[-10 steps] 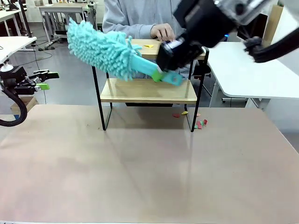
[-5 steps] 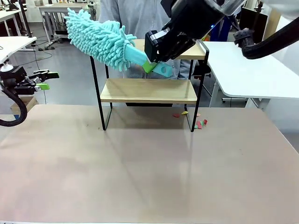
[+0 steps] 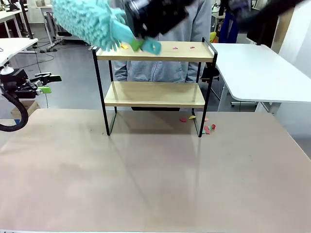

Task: Clean the shelf.
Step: Clean the specific section of the Shelf indicated by the human with the Duster.

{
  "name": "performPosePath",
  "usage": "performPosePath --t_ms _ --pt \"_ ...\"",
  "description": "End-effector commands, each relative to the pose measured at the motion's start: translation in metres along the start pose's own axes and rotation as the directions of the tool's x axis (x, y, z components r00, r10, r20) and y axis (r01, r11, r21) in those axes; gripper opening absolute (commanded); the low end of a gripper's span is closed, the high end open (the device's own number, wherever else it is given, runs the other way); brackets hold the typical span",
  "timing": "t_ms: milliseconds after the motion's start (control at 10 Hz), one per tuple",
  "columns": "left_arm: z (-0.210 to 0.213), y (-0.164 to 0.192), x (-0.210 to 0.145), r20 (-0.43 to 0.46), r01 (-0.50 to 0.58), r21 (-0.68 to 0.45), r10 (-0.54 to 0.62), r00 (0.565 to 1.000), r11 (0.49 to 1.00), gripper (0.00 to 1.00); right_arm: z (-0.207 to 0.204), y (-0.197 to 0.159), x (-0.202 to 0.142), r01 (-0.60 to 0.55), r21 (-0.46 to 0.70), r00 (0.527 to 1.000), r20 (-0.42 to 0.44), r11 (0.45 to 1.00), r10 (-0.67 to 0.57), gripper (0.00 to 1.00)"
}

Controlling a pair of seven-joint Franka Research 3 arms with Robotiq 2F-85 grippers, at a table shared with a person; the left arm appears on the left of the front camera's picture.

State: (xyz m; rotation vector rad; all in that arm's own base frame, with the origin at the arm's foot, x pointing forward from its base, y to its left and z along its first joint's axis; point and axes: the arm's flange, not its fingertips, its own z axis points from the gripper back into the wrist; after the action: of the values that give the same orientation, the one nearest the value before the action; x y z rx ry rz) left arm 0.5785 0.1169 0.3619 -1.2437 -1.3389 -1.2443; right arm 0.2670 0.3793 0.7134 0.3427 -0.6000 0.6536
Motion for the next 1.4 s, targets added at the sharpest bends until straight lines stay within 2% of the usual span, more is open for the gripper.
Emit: performPosePath --t_ms 0,200,500,1000,1300 --pt "-0.001 -0.001 0.003 0.003 0.013 -0.001 -0.013 1.000 1.000 1.00 -0.009 0.012 0.060 0.099 -0.065 0.994 -0.037 0.993 -0.101 0.13" --pt "-0.001 -0.001 0.003 0.003 0.013 -0.001 -0.013 1.000 1.000 1.00 -0.026 0.016 0.096 0.182 -0.131 0.981 -0.044 0.975 -0.189 0.13" --pt "-0.001 -0.001 0.003 0.003 0.013 -0.001 -0.013 1.000 1.000 1.00 -0.076 0.016 0.142 0.262 -0.235 0.962 -0.017 0.936 -0.274 0.13" --pt "-0.001 -0.001 0.003 0.003 0.013 -0.001 -0.013 1.000 1.000 1.00 -0.097 0.008 0.131 0.337 -0.364 0.936 0.027 0.868 -0.352 0.13" --pt "-0.001 -0.001 0.003 0.003 0.013 -0.001 -0.013 1.000 1.000 1.00 -0.105 0.003 0.123 0.348 -0.354 0.928 0.003 0.868 -0.371 0.13"
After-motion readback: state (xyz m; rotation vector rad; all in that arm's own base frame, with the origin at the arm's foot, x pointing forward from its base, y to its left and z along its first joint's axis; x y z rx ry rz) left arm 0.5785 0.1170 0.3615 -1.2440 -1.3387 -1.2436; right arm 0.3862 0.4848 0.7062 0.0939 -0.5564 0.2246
